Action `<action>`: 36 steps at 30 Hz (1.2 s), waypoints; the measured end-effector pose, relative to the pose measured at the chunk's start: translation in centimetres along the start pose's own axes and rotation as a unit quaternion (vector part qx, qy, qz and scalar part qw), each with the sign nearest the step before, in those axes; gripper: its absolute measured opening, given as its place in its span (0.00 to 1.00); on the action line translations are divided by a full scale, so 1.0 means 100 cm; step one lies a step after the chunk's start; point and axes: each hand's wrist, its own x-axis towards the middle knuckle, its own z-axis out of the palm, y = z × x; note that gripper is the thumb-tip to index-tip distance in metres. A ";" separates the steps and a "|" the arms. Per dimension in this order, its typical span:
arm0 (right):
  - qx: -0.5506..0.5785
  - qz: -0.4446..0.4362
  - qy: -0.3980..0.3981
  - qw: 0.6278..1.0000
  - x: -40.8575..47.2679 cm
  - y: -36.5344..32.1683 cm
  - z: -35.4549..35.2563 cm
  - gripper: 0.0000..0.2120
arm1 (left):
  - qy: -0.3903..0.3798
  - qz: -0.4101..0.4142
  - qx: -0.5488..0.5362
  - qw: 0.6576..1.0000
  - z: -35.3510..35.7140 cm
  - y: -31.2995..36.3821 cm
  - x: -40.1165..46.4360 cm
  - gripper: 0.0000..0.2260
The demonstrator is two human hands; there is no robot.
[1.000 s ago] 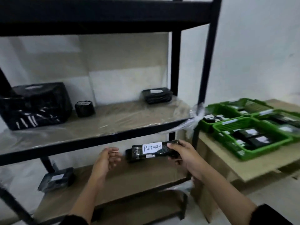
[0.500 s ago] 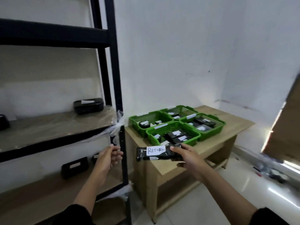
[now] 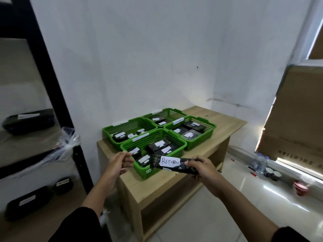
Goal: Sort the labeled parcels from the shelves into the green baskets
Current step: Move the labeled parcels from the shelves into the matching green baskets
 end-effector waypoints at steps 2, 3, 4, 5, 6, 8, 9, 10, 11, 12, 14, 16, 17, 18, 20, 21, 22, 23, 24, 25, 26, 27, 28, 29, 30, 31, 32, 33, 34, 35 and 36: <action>-0.008 -0.004 -0.006 1.000 0.036 -0.005 -0.013 0.05 | 0.007 -0.003 0.001 1.000 0.017 -0.002 0.032 0.13; -0.015 -0.004 -0.009 1.000 0.053 -0.008 -0.018 0.05 | 0.011 -0.007 0.002 1.000 0.023 -0.002 0.047 0.13; -0.022 -0.004 -0.014 1.000 0.074 -0.012 -0.023 0.04 | 0.019 -0.011 0.001 1.000 0.031 -0.002 0.066 0.13; -0.029 -0.003 -0.019 0.999 0.093 -0.016 -0.029 0.05 | 0.028 -0.016 0.002 0.999 0.038 -0.002 0.084 0.13; -0.035 0.000 -0.024 0.999 0.114 -0.020 -0.034 0.05 | 0.036 -0.021 0.001 0.999 0.046 -0.002 0.104 0.12; -0.056 0.002 -0.037 0.998 0.150 -0.027 -0.044 0.06 | 0.044 -0.027 -0.006 0.999 0.062 -0.004 0.135 0.12; -0.063 -0.001 -0.043 0.997 0.169 -0.029 -0.050 0.06 | 0.043 -0.030 -0.003 0.999 0.071 -0.004 0.151 0.11; -0.067 -0.003 -0.046 0.997 0.186 -0.030 -0.055 0.06 | 0.042 -0.032 0.005 0.999 0.080 -0.006 0.165 0.11; -0.063 -0.004 -0.049 0.997 0.204 -0.030 -0.061 0.06 | 0.041 -0.037 0.010 0.998 0.088 -0.006 0.178 0.10; -0.057 -0.001 -0.052 0.997 0.220 -0.030 -0.065 0.06 | 0.041 -0.045 0.011 0.998 0.096 -0.008 0.190 0.10; -0.043 0.011 -0.058 0.997 0.251 -0.025 -0.070 0.07 | 0.041 -0.061 0.017 0.997 0.108 -0.013 0.210 0.11; -0.038 0.026 -0.064 0.997 0.286 -0.016 -0.071 0.06 | 0.049 -0.072 0.028 0.996 0.115 -0.021 0.233 0.11; -0.035 0.034 -0.070 0.996 0.304 -0.014 -0.071 0.06 | 0.056 -0.078 0.031 0.995 0.117 -0.024 0.244 0.11; -0.034 0.040 -0.075 0.996 0.320 -0.012 -0.070 0.06 | 0.065 -0.082 0.034 0.994 0.117 -0.026 0.254 0.11; -0.049 0.045 -0.102 0.993 0.357 -0.013 -0.067 0.06 | 0.093 -0.088 0.033 0.991 0.116 -0.029 0.278 0.11; -0.061 0.046 -0.119 0.990 0.376 -0.015 -0.064 0.06 | 0.113 -0.092 0.030 0.989 0.114 -0.028 0.289 0.11; -0.069 0.046 -0.137 0.987 0.394 -0.019 -0.061 0.06 | 0.134 -0.096 0.023 0.986 0.112 -0.027 0.300 0.11; -0.072 0.047 -0.152 0.985 0.409 -0.024 -0.057 0.06 | 0.155 -0.098 0.018 0.983 0.108 -0.025 0.309 0.11; -0.073 0.047 -0.170 0.982 0.427 -0.030 -0.054 0.07 | 0.174 -0.097 0.013 0.980 0.105 -0.024 0.321 0.11; -0.076 0.048 -0.186 0.979 0.443 -0.036 -0.051 0.07 | 0.190 -0.096 0.008 0.977 0.102 -0.022 0.329 0.11; -0.083 0.047 -0.201 0.975 0.460 -0.042 -0.047 0.08 | 0.206 -0.095 0.006 0.974 0.100 -0.021 0.337 0.11; -0.090 0.043 -0.214 0.972 0.476 -0.047 -0.043 0.08 | 0.221 -0.091 0.004 0.971 0.098 -0.019 0.344 0.11; -0.097 0.039 -0.223 0.969 0.490 -0.052 -0.039 0.08 | 0.236 -0.088 0.007 0.968 0.097 -0.018 0.348 0.10; -0.103 0.037 -0.236 0.966 0.506 -0.056 -0.033 0.07 | 0.258 -0.082 0.005 0.963 0.095 -0.018 0.353 0.10; -0.106 0.036 -0.248 0.962 0.521 -0.058 -0.027 0.08 | 0.281 -0.076 0.001 0.957 0.093 -0.020 0.357 0.09; -0.108 0.038 -0.260 0.959 0.536 -0.059 -0.019 0.08 | 0.307 -0.070 -0.002 0.949 0.091 -0.021 0.359 0.09; -0.109 0.041 -0.267 0.957 0.548 -0.058 -0.010 0.08 | 0.329 -0.068 -0.001 0.942 0.086 -0.024 0.360 0.09; -0.112 0.042 -0.269 0.956 0.557 -0.056 -0.002 0.08 | 0.348 -0.068 0.001 0.935 0.082 -0.027 0.361 0.09; -0.115 0.045 -0.272 0.954 0.566 -0.054 0.009 0.08 | 0.369 -0.065 0.005 0.927 0.073 -0.031 0.363 0.09; -0.116 0.049 -0.276 0.953 0.574 -0.051 0.020 0.07 | 0.389 -0.060 0.009 0.919 0.065 -0.033 0.367 0.08; -0.116 0.053 -0.279 0.952 0.583 -0.048 0.032 0.07 | 0.412 -0.051 0.010 0.910 0.054 -0.034 0.373 0.08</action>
